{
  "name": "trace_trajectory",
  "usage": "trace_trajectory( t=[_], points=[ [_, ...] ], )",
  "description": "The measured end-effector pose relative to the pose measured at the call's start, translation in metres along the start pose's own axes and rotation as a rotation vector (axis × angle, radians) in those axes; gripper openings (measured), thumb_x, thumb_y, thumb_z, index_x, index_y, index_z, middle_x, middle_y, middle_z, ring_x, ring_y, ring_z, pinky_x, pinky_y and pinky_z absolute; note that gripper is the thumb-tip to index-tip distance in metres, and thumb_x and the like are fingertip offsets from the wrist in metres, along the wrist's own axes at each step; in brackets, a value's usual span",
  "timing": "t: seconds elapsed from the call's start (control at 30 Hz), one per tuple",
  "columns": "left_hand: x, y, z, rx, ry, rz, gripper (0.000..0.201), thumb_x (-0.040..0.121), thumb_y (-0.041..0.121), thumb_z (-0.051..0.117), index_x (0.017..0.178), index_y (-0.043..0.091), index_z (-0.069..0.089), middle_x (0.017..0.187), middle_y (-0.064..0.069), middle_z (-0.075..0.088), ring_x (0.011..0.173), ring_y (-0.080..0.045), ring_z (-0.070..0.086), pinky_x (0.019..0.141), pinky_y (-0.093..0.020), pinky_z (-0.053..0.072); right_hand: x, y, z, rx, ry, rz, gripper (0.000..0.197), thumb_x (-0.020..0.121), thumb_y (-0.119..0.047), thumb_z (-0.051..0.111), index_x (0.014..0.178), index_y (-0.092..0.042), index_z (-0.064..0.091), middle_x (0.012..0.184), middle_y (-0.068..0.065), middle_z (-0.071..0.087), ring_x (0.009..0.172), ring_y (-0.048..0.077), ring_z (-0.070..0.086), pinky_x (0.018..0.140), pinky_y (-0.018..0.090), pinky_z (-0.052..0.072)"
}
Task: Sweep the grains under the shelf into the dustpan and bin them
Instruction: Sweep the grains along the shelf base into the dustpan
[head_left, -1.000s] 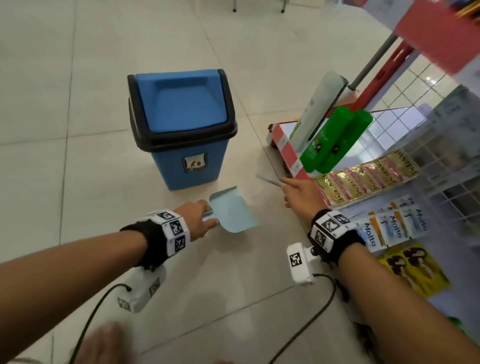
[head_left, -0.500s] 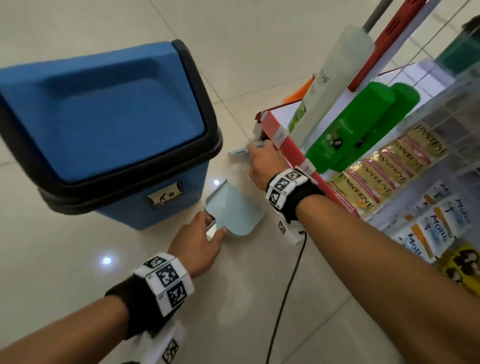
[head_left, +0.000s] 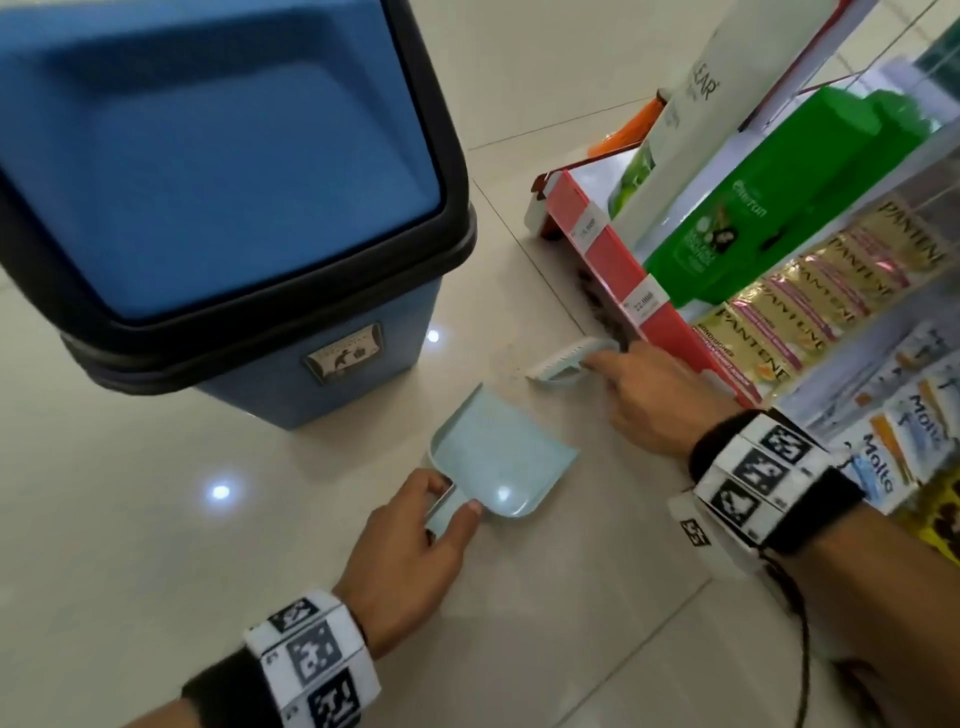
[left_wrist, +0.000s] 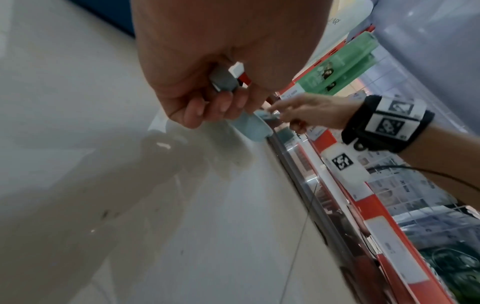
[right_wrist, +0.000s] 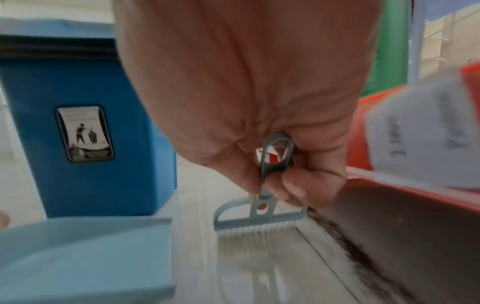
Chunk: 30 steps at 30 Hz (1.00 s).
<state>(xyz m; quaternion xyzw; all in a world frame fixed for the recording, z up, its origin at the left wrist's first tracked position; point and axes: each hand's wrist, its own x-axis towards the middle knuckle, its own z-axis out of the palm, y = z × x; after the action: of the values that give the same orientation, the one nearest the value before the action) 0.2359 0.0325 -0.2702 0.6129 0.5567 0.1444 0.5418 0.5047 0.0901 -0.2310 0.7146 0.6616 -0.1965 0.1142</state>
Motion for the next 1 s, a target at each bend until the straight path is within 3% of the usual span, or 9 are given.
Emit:
trace_trajectory(
  t=[0.17, 0.33, 0.43, 0.53, 0.63, 0.73, 0.83, 0.9, 1.0],
  points=[
    [-0.025, -0.011, -0.004, 0.006, 0.043, 0.017, 0.020, 0.092, 0.047, 0.057, 0.097, 0.029, 0.055, 0.072, 0.007, 0.066, 0.050, -0.005, 0.055, 0.053, -0.022, 0.042, 0.045, -0.054, -0.022, 0.050, 0.274, -0.154, 0.036, 0.091, -0.017, 0.047, 0.126, -0.019, 0.055, 0.109, 0.020, 0.056, 0.099, 0.037, 0.057, 0.080, 0.038, 0.045],
    [-0.026, -0.014, -0.017, 0.050, 0.086, 0.019, 0.020, 0.092, 0.048, 0.056, 0.102, 0.030, 0.054, 0.068, 0.005, 0.066, 0.050, -0.005, 0.056, 0.053, -0.027, 0.044, 0.064, -0.086, -0.015, -0.063, 0.114, -0.160, 0.039, 0.096, -0.011, 0.042, 0.131, -0.017, 0.058, 0.116, 0.018, 0.056, 0.105, 0.038, 0.058, 0.088, 0.040, 0.048],
    [-0.029, -0.019, -0.023, 0.073, 0.098, 0.031, 0.020, 0.092, 0.049, 0.056, 0.102, 0.031, 0.052, 0.064, 0.007, 0.064, 0.050, 0.000, 0.056, 0.049, -0.017, 0.038, 0.031, -0.054, -0.004, -0.114, -0.002, -0.176, 0.036, 0.096, -0.017, 0.043, 0.127, -0.019, 0.061, 0.112, 0.016, 0.061, 0.105, 0.037, 0.061, 0.087, 0.038, 0.049],
    [-0.033, -0.024, -0.026, 0.098, 0.100, 0.047, 0.018, 0.092, 0.049, 0.056, 0.100, 0.033, 0.051, 0.070, 0.008, 0.067, 0.054, 0.000, 0.059, 0.050, -0.017, 0.042, -0.003, -0.015, -0.004, -0.111, -0.031, -0.181, 0.031, 0.100, -0.023, 0.044, 0.123, -0.024, 0.064, 0.119, 0.007, 0.067, 0.104, 0.026, 0.064, 0.088, 0.037, 0.053],
    [-0.035, -0.025, -0.027, 0.125, 0.090, 0.067, 0.016, 0.092, 0.049, 0.055, 0.098, 0.035, 0.051, 0.075, 0.009, 0.069, 0.059, -0.006, 0.063, 0.057, -0.029, 0.051, -0.012, -0.002, -0.009, 0.014, 0.091, -0.187, 0.032, 0.102, -0.026, 0.046, 0.132, -0.024, 0.058, 0.118, 0.003, 0.065, 0.106, 0.022, 0.061, 0.088, 0.034, 0.050],
    [-0.034, -0.022, -0.026, 0.132, 0.089, 0.086, 0.016, 0.091, 0.049, 0.056, 0.097, 0.035, 0.052, 0.073, 0.008, 0.070, 0.057, -0.009, 0.062, 0.059, -0.035, 0.054, 0.001, -0.012, -0.021, 0.087, 0.253, -0.183, 0.048, 0.100, -0.019, 0.052, 0.146, -0.020, 0.038, 0.114, 0.009, 0.064, 0.100, 0.027, 0.062, 0.085, 0.043, 0.054],
    [-0.030, -0.021, -0.025, 0.156, 0.092, 0.089, 0.017, 0.090, 0.052, 0.055, 0.096, 0.036, 0.051, 0.074, 0.007, 0.070, 0.059, -0.010, 0.062, 0.060, -0.037, 0.054, 0.029, -0.031, -0.035, -0.082, 0.395, -0.160, 0.024, 0.096, -0.007, 0.050, 0.120, -0.013, 0.051, 0.087, 0.009, 0.059, 0.084, 0.033, 0.062, 0.070, 0.041, 0.053],
    [-0.028, -0.022, -0.025, 0.166, 0.095, 0.091, 0.018, 0.091, 0.051, 0.056, 0.098, 0.035, 0.052, 0.076, 0.010, 0.069, 0.062, -0.006, 0.063, 0.058, -0.033, 0.054, 0.043, -0.048, -0.040, -0.171, 0.402, -0.156, 0.018, 0.098, -0.006, 0.045, 0.110, -0.010, 0.058, 0.081, 0.006, 0.053, 0.082, 0.031, 0.061, 0.070, 0.041, 0.052],
    [-0.028, -0.026, -0.023, 0.181, 0.091, 0.092, 0.019, 0.092, 0.050, 0.056, 0.101, 0.034, 0.054, 0.071, 0.010, 0.066, 0.060, 0.001, 0.061, 0.052, -0.018, 0.042, 0.052, -0.060, -0.030, -0.277, 0.265, -0.190, 0.029, 0.100, -0.004, 0.042, 0.119, -0.008, 0.064, 0.101, 0.011, 0.061, 0.093, 0.031, 0.062, 0.083, 0.043, 0.054]
  ],
)
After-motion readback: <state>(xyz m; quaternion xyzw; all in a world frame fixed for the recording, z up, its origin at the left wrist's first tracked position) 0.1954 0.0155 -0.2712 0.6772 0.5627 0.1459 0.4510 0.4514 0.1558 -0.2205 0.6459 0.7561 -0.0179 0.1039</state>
